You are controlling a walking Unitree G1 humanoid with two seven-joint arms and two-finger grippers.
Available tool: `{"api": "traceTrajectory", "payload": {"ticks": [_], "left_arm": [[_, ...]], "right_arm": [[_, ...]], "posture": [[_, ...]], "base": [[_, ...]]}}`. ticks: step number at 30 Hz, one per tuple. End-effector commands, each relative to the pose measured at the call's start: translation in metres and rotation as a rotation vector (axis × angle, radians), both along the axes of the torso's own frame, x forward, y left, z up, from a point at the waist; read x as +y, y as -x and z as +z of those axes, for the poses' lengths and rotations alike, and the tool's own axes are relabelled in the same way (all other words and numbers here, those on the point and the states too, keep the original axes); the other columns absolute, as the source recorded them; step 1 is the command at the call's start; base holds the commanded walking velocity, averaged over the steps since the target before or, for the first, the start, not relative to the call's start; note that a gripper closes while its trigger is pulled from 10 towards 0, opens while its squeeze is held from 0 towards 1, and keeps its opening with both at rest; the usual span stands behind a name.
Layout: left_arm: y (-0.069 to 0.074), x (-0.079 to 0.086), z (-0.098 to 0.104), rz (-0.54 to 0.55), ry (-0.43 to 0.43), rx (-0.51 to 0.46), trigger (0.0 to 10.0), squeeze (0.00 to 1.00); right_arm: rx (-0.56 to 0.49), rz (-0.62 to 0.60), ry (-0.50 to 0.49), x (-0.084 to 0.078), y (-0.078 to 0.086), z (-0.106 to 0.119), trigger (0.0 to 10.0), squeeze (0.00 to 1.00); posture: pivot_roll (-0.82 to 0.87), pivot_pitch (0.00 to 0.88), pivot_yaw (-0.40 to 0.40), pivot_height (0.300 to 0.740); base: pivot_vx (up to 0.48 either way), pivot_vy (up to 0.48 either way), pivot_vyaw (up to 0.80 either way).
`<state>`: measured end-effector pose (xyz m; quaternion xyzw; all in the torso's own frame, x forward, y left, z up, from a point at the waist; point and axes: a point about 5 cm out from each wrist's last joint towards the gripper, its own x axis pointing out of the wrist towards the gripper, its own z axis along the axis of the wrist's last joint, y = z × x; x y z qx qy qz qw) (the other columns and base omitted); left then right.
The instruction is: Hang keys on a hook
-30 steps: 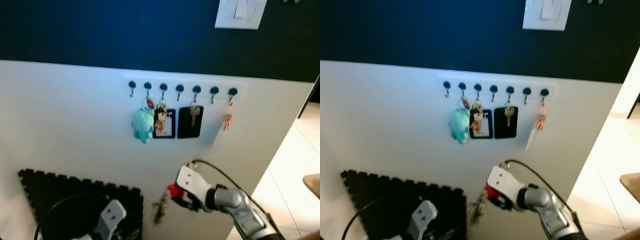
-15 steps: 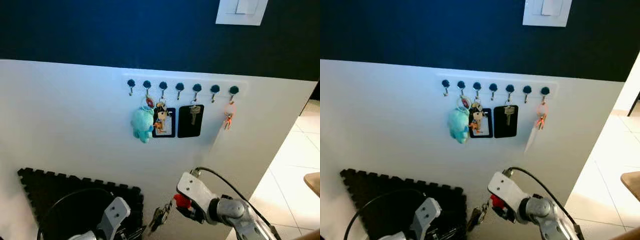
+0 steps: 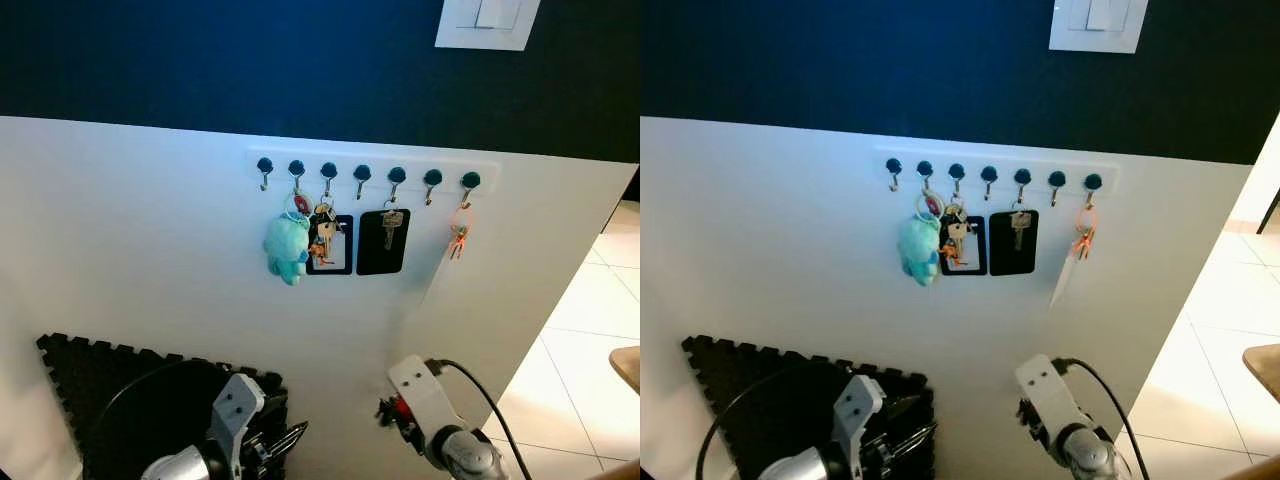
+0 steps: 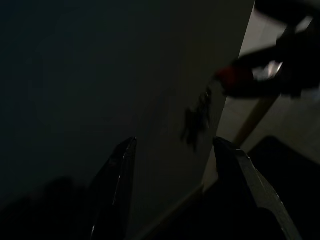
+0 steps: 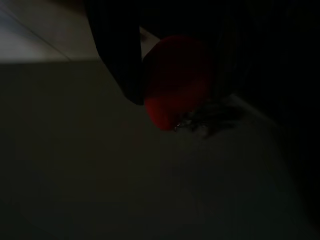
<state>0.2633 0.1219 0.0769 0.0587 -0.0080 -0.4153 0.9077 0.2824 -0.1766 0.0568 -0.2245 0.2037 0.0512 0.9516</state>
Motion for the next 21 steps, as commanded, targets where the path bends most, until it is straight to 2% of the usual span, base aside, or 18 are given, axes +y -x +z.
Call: {"api": "traceTrajectory", "payload": {"ticks": [1,4,6,8,10,11,14,16,19,20,21], "left_arm": [[0.003,-0.007,0.002,-0.018,0.019,-0.007,10.0,0.0],[0.004,-0.009,0.002,-0.031,0.019,-0.009,10.0,0.0],[0.004,-0.01,0.002,-0.042,0.009,-0.008,10.0,0.0],[0.004,-0.01,0.002,-0.046,0.002,-0.011,10.0,0.0],[0.004,-0.011,0.003,-0.047,0.002,-0.012,10.0,0.0],[0.004,-0.011,0.003,-0.047,0.002,-0.012,10.0,0.0],[0.002,-0.011,0.005,-0.037,0.006,-0.024,10.0,0.0],[0.001,-0.01,0.006,-0.031,0.007,-0.031,10.0,0.0],[0.0,-0.01,0.008,-0.028,0.007,-0.037,10.0,0.0],[0.0,-0.01,0.008,-0.028,0.007,-0.037,10.0,0.0],[0.0,-0.01,0.008,-0.029,0.007,-0.038,10.0,0.0]], "right_arm": [[-0.039,-0.078,0.034,-0.009,0.004,0.0,10.0,0.0],[-0.106,-0.143,0.08,-0.013,0.009,0.001,10.0,0.0],[-0.194,-0.194,0.12,-0.016,0.011,0.008,10.0,0.0],[-0.234,-0.213,0.118,-0.016,0.012,0.011,10.0,0.0],[-0.319,-0.269,0.109,-0.02,0.014,0.018,10.0,0.0],[-0.319,-0.269,0.109,-0.02,0.014,0.018,10.0,0.0],[-0.439,-0.413,0.055,-0.031,0.016,0.029,10.0,0.0],[-0.467,-0.455,0.044,-0.034,0.017,0.032,10.0,0.0],[-0.61,-0.542,0.063,-0.046,0.015,0.05,10.0,0.0],[-0.61,-0.542,0.063,-0.046,0.015,0.05,10.0,0.0],[-0.66,-0.557,0.059,-0.049,0.015,0.058,10.0,0.0]], "posture": [[0.07,0.074,-0.026,0.74],[0.07,0.074,-0.023,0.74],[0.07,0.075,-0.022,0.74],[0.07,0.074,-0.021,0.74],[0.07,0.074,-0.02,0.74],[0.07,0.074,-0.02,0.74],[0.07,0.074,-0.019,0.74],[0.07,0.074,-0.019,0.74],[0.07,0.073,-0.019,0.74],[0.07,0.073,-0.019,0.74],[0.07,0.073,-0.019,0.74]], "base": [[0.0,0.0,0.0],[0.0,0.0,0.0],[0.0,0.0,0.0],[0.0,0.0,0.0],[0.0,0.0,0.0],[0.0,0.0,0.0],[0.0,0.0,0.0],[0.0,0.0,0.0],[0.0,0.0,0.0],[0.0,0.0,0.0],[0.0,0.0,0.0]]}}
